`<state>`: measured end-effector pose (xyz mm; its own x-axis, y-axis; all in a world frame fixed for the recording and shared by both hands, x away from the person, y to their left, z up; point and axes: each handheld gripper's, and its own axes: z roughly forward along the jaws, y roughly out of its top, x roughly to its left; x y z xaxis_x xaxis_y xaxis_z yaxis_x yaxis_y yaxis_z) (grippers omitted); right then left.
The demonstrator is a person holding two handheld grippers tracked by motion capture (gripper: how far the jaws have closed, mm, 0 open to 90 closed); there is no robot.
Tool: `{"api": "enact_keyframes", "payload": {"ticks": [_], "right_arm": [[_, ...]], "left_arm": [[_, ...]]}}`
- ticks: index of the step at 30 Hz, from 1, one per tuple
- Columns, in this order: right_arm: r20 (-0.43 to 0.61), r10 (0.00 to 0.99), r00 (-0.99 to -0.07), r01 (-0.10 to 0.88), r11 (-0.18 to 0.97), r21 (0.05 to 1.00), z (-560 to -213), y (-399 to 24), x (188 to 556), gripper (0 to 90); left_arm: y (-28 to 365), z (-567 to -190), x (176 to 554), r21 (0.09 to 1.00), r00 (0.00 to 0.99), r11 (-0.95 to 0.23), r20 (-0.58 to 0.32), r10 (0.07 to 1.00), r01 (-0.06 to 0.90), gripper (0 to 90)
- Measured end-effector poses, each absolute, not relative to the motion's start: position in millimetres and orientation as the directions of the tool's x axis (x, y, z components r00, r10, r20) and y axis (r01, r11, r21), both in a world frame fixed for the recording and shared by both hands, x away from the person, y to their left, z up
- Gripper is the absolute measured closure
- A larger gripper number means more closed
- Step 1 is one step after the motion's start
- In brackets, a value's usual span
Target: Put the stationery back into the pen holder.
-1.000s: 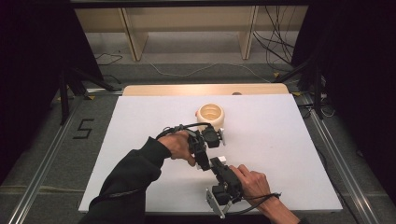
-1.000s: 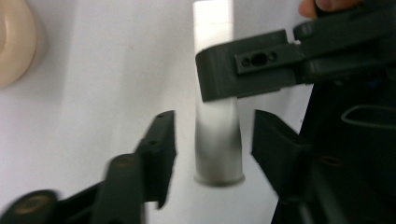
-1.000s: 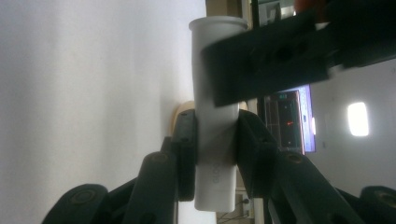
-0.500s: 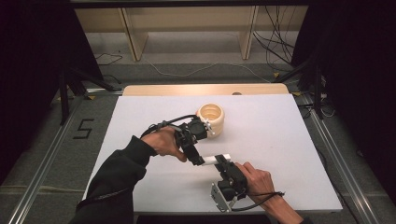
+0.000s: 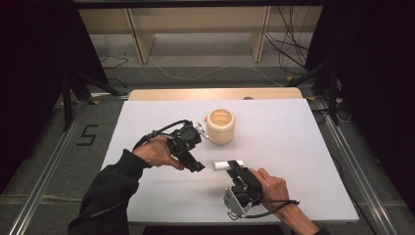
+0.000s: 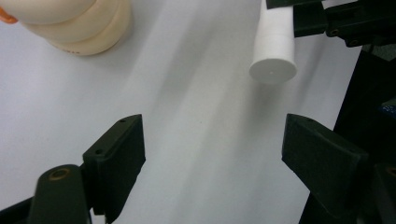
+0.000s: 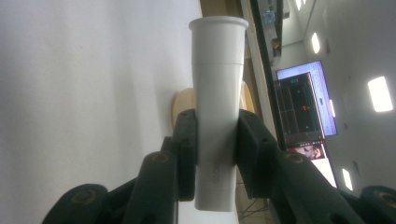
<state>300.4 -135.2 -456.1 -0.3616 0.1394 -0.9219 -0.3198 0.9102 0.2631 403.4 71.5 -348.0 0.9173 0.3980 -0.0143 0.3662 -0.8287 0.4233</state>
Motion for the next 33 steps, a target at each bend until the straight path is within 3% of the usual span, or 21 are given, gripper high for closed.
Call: {"api": "enact_keyframes", "payload": {"ticks": [7, 12, 20, 24, 27, 33], "right_arm": [[-0.915, 0.169, -0.365, -0.313, 0.904, 0.292, -453, -138, 303, 70.8], [-0.883, 0.228, -0.41, -0.298, 0.882, 0.366, -448, -142, 308, 70.8], [-0.711, 0.438, -0.55, -0.167, 0.776, 0.608, -437, -154, 320, 70.8], [-0.541, 0.551, -0.635, -0.079, 0.65, 0.755, -430, -164, 333, 70.8], [-0.354, 0.633, -0.689, 0.029, 0.512, 0.858, -426, -174, 346, 70.8], [-0.064, 0.7, -0.711, 0.193, 0.282, 0.94, -421, -192, 369, 70.8]], "left_arm": [[95, -358, 398, 0.485, 0.896, -0.778, -0.03, 0.442, 0.4, 19.9], [110, -367, 393, 0.541, 0.879, -0.728, -0.044, 0.475, 0.42, 19.3], [125, -382, 384, 0.616, 0.851, -0.657, -0.041, 0.523, 0.433, 18.6], [130, -393, 376, 0.675, 0.833, -0.598, -0.045, 0.552, 0.433, 18.2], [135, -399, 370, 0.725, 0.818, -0.539, -0.056, 0.573, 0.428, 17.8], [142, -409, 359, 0.82, 0.779, -0.394, -0.095, 0.62, 0.414, 17.2]]}}
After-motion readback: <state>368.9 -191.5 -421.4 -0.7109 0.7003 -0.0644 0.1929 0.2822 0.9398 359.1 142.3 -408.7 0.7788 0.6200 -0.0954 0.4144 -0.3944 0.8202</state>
